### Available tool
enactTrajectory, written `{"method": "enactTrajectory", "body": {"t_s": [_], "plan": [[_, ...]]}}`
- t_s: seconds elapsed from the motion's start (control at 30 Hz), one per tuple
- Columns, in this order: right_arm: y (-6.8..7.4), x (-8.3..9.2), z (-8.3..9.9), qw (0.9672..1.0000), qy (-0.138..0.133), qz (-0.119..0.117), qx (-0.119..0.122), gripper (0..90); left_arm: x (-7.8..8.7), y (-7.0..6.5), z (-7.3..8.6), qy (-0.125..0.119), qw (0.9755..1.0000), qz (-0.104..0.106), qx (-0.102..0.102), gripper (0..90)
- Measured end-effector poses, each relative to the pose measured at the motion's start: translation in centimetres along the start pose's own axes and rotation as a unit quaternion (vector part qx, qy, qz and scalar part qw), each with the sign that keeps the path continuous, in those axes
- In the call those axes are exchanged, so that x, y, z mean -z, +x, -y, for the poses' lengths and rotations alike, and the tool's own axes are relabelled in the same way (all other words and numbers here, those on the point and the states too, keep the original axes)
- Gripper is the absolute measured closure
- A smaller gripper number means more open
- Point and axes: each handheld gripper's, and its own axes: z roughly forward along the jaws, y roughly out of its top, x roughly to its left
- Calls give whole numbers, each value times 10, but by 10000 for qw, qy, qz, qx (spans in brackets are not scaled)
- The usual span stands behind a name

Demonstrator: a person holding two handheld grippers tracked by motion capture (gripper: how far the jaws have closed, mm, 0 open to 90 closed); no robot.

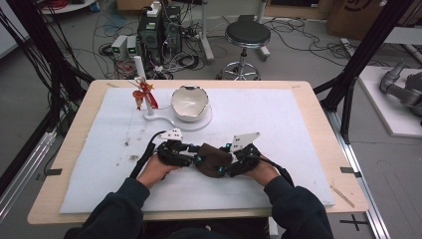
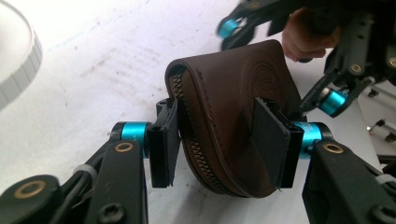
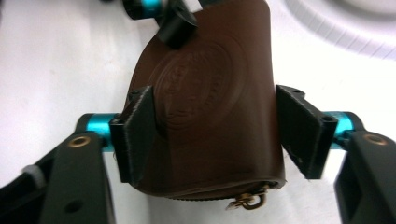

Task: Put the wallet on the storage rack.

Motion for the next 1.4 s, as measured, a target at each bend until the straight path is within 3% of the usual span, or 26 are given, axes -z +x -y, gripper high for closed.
{"method": "enactTrajectory", "body": {"t_s": [0.13,0.23,0.3,0.37,0.43,0.47,0.57,0.63,0.7,0.8,0.87,0.93,1.17,1.4], "plan": [[-11,-4,5,9967,-2,-463,-661,265,3,-1,-1,-82,9997,33,-229,547],[-17,-5,7,9915,15,-854,-978,369,3,-1,-1,-93,9997,42,-233,551],[-19,-5,8,9864,-5,-1166,-1158,480,4,-1,-2,-91,9997,34,-226,550],[-20,-5,8,9839,-30,-1242,-1284,512,8,0,-3,-148,9997,-72,-167,536],[-21,-3,7,9808,-154,-1343,-1407,573,21,4,-7,-390,9989,-247,-13,470],[-21,-2,5,9817,-209,-1294,-1384,592,29,6,-8,-526,9978,-391,40,458],[-22,5,1,9867,-388,-1021,-1202,647,56,15,-10,-909,9922,-818,255,375],[-24,8,-1,9888,-503,-837,-1133,651,75,20,-8,-1153,9866,-1109,324,338],[-26,12,-5,9901,-606,-683,-1062,653,91,24,-5,-1257,9815,-1409,329,304],[-30,17,-14,9913,-768,-497,-943,653,111,32,0,-1425,9715,-1843,435,230],[-35,19,-21,9916,-887,-369,-871,654,122,38,3,-1541,9653,-2044,509,182],[-39,20,-29,9917,-966,-269,-803,654,131,42,6,-1616,9610,-2184,515,181],[-59,22,-63,9925,-1054,-88,-608,656,144,49,14,-1698,9540,-2408,556,184],[-78,20,-106,9933,-1113,92,-284,656,158,51,19,-1750,9506,-2512,511,186]]}}
